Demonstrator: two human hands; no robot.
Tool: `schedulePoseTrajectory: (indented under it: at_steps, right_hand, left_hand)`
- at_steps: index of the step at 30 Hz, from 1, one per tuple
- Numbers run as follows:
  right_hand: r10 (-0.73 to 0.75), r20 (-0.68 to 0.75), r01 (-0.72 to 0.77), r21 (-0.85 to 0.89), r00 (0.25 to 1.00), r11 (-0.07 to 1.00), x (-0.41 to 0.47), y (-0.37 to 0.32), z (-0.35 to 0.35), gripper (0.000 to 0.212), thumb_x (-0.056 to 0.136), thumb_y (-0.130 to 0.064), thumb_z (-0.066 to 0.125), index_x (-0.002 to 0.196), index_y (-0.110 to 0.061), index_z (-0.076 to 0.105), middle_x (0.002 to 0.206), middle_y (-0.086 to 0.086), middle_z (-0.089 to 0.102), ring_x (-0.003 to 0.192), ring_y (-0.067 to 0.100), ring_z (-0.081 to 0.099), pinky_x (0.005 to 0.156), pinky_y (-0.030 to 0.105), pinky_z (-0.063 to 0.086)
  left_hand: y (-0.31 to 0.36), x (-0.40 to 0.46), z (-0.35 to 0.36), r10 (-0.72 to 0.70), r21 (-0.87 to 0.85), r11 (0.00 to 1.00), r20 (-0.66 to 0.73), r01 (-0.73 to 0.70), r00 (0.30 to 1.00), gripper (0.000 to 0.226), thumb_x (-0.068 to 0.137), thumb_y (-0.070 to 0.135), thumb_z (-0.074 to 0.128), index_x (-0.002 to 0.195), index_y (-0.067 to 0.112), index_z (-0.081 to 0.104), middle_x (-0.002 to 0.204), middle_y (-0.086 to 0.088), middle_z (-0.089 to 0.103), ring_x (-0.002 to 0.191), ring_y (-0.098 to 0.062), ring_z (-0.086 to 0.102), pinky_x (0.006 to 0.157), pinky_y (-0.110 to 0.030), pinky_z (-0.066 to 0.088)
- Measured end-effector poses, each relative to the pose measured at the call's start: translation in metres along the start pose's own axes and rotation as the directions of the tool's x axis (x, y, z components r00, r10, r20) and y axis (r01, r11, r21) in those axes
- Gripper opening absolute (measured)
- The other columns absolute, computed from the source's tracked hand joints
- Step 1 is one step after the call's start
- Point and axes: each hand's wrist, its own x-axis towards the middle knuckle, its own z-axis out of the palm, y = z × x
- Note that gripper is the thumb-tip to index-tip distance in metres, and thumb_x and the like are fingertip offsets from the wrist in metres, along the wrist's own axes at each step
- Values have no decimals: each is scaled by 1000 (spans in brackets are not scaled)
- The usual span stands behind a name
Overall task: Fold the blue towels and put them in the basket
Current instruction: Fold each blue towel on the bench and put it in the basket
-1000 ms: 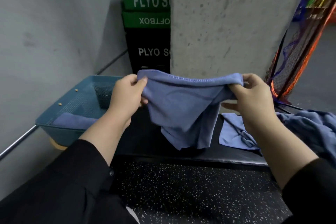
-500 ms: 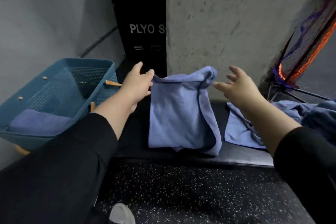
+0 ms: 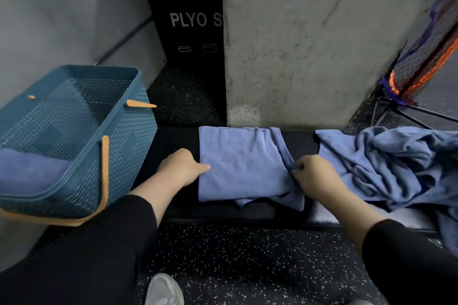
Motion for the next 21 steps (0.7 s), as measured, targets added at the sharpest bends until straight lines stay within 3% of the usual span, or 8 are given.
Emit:
schedulePoseTrajectory:
  at_steps: [3,5,7,9,10,15,18,21]
  right_hand:
    - [-14,-98,27,132,995,991,9,1,-9,19,91,-17,58,73,-9,58,65,7,56,70,30,55,54,34,33]
    - [8,-134,47,405,991,913,16,-6,-18,22,90,-27,58,79,-8,64,72,11,63,72,30,59,64,36,45]
    - [86,-94,10,732,992,681,19,-14,-30,27,87,-36,57,81,-12,67,70,8,62,68,26,57,66,40,47]
    - [112,-7,-43,900,994,434,20,-16,-44,23,94,-33,58,88,-13,68,70,8,54,66,21,50,65,38,44]
    - [96,54,-87,917,994,389,20,-16,-49,22,95,-30,61,95,-8,67,73,11,54,67,22,52,67,39,45]
    - [-9,359,-288,763,933,578,-1,-21,-33,11,93,-3,58,97,-7,68,84,14,69,74,24,67,83,41,54]
    - [56,320,-297,779,946,553,1,-25,-22,19,93,1,53,104,-1,67,81,16,68,73,24,67,82,39,56]
    - [-22,119,-40,489,993,871,3,-28,-14,23,88,-7,57,109,-12,65,81,6,68,75,23,64,75,35,52]
  left_hand:
    - [-3,2,3,65,-210,976,59,-52,996,27,83,28,70,70,7,59,61,-3,50,59,-20,45,55,-27,33]
    - [0,1,5,159,-426,891,-30,-157,987,24,88,21,63,75,1,62,68,-5,54,67,-19,47,61,-31,36]
    - [10,2,-3,114,-717,660,-198,-224,973,26,96,29,56,85,9,67,85,-4,69,80,-20,61,73,-34,49]
    - [18,2,-16,60,-927,338,-150,-161,987,27,102,38,51,100,17,68,103,-5,74,98,-22,70,87,-43,57]
    - [19,2,-18,97,-955,274,-91,-115,991,27,103,39,50,106,18,67,105,-3,75,98,-21,71,88,-44,57]
    - [19,-14,7,283,-713,684,64,-155,957,14,100,22,59,94,11,67,73,-2,67,69,-16,66,79,-37,52]
    - [20,-1,10,201,-630,744,-106,-222,974,16,95,19,58,90,13,72,74,-3,68,72,-23,67,75,-36,55]
    - [22,-1,23,472,-152,842,-259,-518,843,24,91,35,63,112,26,70,110,1,65,103,-22,61,91,-42,51]
